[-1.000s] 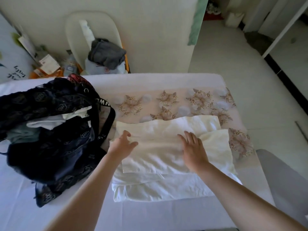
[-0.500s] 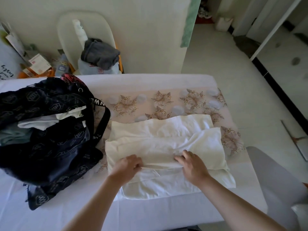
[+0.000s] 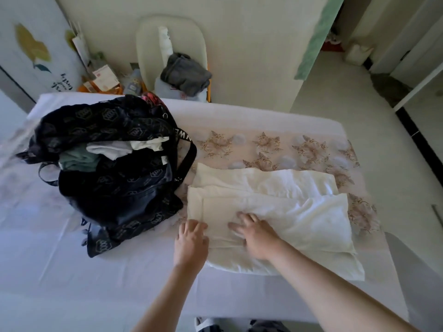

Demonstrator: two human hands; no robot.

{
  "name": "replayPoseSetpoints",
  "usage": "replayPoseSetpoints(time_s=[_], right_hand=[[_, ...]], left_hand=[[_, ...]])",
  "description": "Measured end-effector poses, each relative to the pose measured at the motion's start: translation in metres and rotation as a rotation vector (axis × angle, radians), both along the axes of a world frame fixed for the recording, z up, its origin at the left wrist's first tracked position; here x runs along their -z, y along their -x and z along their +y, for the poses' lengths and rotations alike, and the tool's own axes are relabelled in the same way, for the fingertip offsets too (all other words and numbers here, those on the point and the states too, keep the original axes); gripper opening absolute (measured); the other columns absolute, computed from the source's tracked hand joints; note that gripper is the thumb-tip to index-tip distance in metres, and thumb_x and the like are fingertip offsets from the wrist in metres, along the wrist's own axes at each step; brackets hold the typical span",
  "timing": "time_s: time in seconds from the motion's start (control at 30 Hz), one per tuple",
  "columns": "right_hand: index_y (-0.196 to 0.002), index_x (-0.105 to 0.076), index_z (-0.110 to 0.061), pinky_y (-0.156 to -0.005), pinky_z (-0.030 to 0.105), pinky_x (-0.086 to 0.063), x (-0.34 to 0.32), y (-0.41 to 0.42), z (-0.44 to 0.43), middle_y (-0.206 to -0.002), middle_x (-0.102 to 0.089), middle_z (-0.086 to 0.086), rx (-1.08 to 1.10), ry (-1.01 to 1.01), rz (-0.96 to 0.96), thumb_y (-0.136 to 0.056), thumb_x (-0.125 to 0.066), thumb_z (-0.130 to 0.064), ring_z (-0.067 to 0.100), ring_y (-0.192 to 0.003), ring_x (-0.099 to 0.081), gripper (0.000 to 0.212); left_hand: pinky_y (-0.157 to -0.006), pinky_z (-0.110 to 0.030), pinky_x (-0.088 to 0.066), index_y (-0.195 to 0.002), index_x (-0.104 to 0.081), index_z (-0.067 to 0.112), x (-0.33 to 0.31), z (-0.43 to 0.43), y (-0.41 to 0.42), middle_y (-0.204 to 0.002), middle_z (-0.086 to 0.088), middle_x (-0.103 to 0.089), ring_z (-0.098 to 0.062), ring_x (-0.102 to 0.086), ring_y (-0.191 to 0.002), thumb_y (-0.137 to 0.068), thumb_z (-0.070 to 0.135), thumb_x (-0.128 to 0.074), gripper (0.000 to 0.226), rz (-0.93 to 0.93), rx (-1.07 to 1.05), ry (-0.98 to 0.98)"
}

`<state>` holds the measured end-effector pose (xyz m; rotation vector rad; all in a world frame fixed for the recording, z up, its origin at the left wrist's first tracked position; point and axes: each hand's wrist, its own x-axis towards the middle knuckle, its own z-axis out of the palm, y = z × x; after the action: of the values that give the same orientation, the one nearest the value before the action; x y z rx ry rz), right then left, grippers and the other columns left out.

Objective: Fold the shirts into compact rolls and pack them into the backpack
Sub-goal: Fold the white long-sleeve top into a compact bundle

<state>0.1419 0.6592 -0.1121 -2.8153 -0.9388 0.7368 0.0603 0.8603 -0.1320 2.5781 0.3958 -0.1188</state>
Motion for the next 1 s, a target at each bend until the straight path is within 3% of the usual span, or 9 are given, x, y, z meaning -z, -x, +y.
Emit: replayPoseSetpoints(time_s=[0.1,0.17,0.3,0.53,0.63,0.7,0.8,0.9,1.0], right_hand=[[-0.122,-0.06,-0.026,-0.101,0.039,-0.032,-0.011,-0.018,0.036,-0.128,-0.05,0.005,-0.021,0.107,-0.121,-0.094,-0.049,-0.021,0.029,-0.123,-0.047,0.031],[-0.122,-0.061,-0.024,-0.099,0.038,-0.033,-0.021,-0.033,0.065,-0.123,-0.052,0.005,-0.076,0.057,-0.162,-0.09,-0.048,-0.009,0.028,-0.12,-0.048,0.038],[-0.129,-0.057,-0.018,-0.097,0.039,-0.038,-0.029,-0.058,0.127,-0.13,-0.05,0.007,-0.309,0.033,-0.212,-0.089,-0.043,0.005,0.03,-0.123,-0.047,0.048],[-0.144,-0.043,-0.025,-0.076,0.037,-0.044,-0.012,-0.082,0.172,-0.143,-0.044,0.009,-0.596,0.25,-0.32,-0.099,-0.042,-0.009,0.032,-0.111,-0.06,0.048],[-0.131,-0.054,-0.017,-0.071,0.037,-0.044,-0.015,-0.085,0.169,-0.115,-0.055,0.009,-0.52,0.292,-0.311,-0.096,-0.044,-0.006,0.032,-0.102,-0.064,0.037],[-0.111,-0.058,-0.01,-0.067,0.037,-0.041,-0.024,-0.086,0.159,-0.092,-0.046,0.005,-0.426,0.253,-0.262,-0.094,-0.046,-0.004,0.033,-0.089,-0.059,0.022],[-0.091,-0.044,-0.01,-0.056,0.039,-0.035,-0.038,-0.092,0.132,-0.098,-0.037,0.009,-0.389,0.16,-0.295,-0.079,-0.049,0.012,0.032,-0.073,-0.049,0.025],[-0.103,-0.054,-0.007,-0.058,0.038,-0.036,-0.053,-0.099,0.093,-0.113,-0.049,0.008,-0.269,0.043,-0.272,-0.079,-0.05,0.01,0.035,-0.081,-0.057,0.029],[-0.101,-0.054,-0.008,-0.057,0.037,-0.038,-0.065,-0.105,0.041,-0.108,-0.054,0.008,-0.177,-0.058,-0.297,-0.078,-0.05,0.008,0.037,-0.078,-0.059,0.028]], left_hand=[[-0.092,-0.039,-0.047,-0.107,-0.068,0.019,-0.002,0.005,0.009,-0.117,0.0,-0.05,-0.023,-0.04,-0.111,-0.088,0.016,-0.061,0.02,0.005,-0.063,0.124],[-0.092,-0.031,-0.045,-0.104,-0.069,0.019,0.0,0.01,0.013,-0.116,0.002,-0.048,-0.02,-0.042,-0.109,-0.091,0.01,-0.055,0.021,-0.006,-0.108,0.185],[-0.078,-0.028,-0.045,-0.111,-0.06,0.018,0.0,0.019,0.022,-0.117,0.001,-0.046,-0.02,-0.052,-0.101,-0.09,0.006,-0.051,0.026,0.062,-0.249,0.331],[-0.077,-0.028,-0.045,-0.128,-0.046,0.019,0.012,0.027,0.034,-0.116,-0.003,-0.056,-0.02,-0.055,-0.096,-0.088,0.011,-0.059,0.043,0.158,-0.364,0.5],[-0.081,-0.03,-0.045,-0.127,-0.046,0.02,0.007,0.028,0.026,-0.115,-0.002,-0.058,-0.024,-0.056,-0.105,-0.088,0.018,-0.057,0.041,0.168,-0.324,0.493],[-0.082,-0.03,-0.042,-0.128,-0.047,0.018,0.001,0.027,0.018,-0.116,-0.004,-0.058,-0.025,-0.054,-0.107,-0.088,0.023,-0.056,0.041,0.173,-0.334,0.488],[-0.082,-0.026,-0.038,-0.13,-0.05,0.018,-0.01,0.028,0.006,-0.114,-0.002,-0.053,-0.022,-0.049,-0.109,-0.085,0.021,-0.057,0.046,0.203,-0.277,0.471],[-0.07,-0.026,-0.041,-0.118,-0.058,0.023,-0.032,0.028,-0.01,-0.1,0.005,-0.059,-0.017,-0.052,-0.092,-0.079,0.02,-0.058,0.039,0.27,-0.195,0.45],[-0.071,-0.029,-0.052,-0.106,-0.06,0.028,-0.065,0.011,-0.032,-0.092,0.009,-0.064,-0.013,-0.06,-0.084,-0.074,0.026,-0.066,0.033,0.308,-0.029,0.448]])
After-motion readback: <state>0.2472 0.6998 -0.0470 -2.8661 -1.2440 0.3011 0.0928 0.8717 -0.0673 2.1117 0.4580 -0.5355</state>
